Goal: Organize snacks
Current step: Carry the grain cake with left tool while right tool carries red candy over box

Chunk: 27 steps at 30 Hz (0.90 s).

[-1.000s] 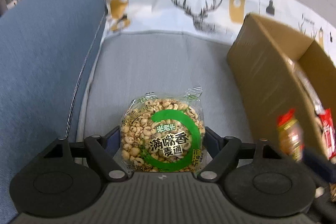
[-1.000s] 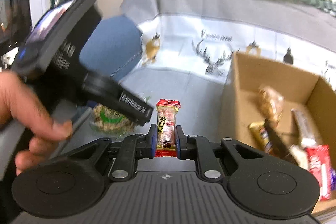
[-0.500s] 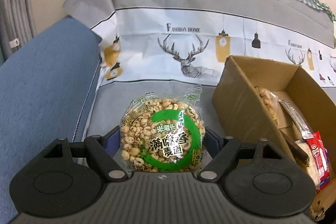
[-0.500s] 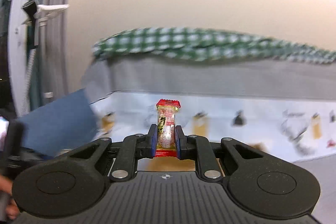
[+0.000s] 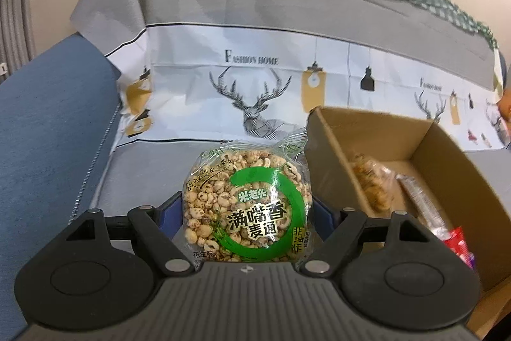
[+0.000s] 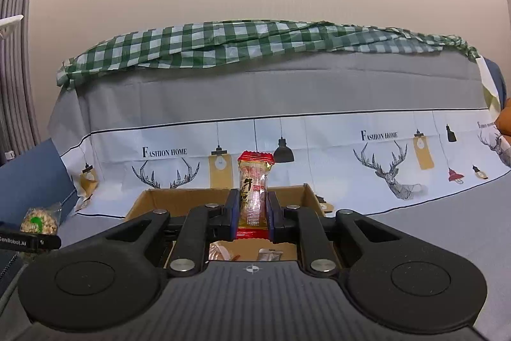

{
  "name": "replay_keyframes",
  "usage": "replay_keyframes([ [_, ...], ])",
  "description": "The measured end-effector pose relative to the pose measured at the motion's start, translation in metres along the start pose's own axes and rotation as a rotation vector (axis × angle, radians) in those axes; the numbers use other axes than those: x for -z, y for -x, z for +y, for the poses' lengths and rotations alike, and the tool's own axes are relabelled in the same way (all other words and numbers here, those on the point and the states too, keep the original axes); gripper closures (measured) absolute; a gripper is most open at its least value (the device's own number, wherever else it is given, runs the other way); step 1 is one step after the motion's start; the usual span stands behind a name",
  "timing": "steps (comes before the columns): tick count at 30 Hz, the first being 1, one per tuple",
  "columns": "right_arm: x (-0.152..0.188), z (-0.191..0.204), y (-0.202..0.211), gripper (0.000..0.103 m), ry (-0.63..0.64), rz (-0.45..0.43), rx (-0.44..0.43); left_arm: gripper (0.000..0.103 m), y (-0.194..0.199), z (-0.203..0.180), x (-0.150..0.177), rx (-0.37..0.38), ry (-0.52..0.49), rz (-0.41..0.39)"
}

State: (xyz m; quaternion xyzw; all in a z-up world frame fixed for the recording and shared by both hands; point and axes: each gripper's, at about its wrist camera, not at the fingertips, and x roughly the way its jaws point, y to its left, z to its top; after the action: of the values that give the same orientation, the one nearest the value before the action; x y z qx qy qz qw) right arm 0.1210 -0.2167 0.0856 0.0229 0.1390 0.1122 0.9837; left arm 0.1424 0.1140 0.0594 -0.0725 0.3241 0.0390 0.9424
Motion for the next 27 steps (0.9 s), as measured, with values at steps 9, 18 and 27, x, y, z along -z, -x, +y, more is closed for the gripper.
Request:
replay_keyframes([
  [9,-0.002,-0.006,-0.009,0.086,0.018,0.030,0.012,0.019,0.009,-0.034,-0.012,0.049,-0.028,-0.108],
  [18,0.001,-0.003,-0.020,0.086,0.050,0.045,0.023,0.019,0.028,-0.097,-0.008,0.197,-0.149,-0.248],
  [27,0.002,0.007,-0.028,0.086,0.083,0.054,0.020,0.019,0.027,-0.146,0.003,0.293,-0.248,-0.283],
])
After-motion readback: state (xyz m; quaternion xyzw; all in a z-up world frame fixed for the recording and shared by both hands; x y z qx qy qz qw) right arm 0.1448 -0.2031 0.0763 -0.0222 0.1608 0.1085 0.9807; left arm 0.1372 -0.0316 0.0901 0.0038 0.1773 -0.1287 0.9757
